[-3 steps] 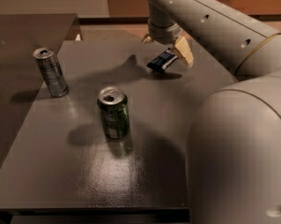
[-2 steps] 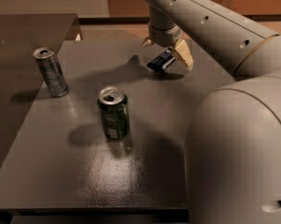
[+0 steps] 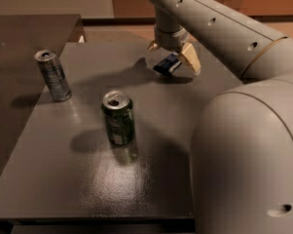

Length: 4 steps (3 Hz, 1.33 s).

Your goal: Move rxbar blueberry near green can

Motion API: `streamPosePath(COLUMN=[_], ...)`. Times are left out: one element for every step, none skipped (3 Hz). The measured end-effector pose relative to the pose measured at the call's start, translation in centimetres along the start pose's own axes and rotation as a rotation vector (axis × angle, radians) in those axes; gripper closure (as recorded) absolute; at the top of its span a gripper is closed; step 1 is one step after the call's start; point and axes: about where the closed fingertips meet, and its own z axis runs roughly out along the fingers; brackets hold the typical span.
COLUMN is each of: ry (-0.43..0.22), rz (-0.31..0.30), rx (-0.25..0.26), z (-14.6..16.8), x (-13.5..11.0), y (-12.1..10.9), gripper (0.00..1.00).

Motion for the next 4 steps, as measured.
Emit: streamPosePath(ry=[-0.004, -0.005, -0.004, -0.005], rz=[0.006, 0.009, 0.010, 0.010], rx=[-0.012, -0.027, -0.028, -0.028], z=[0.4, 0.9, 0.5, -0.2], x=[-0.1, -0.1, 0.0, 0.2], y=[0.0, 0.3, 0.3, 0.2], gripper=[0.18, 0.42, 0.64, 0.88])
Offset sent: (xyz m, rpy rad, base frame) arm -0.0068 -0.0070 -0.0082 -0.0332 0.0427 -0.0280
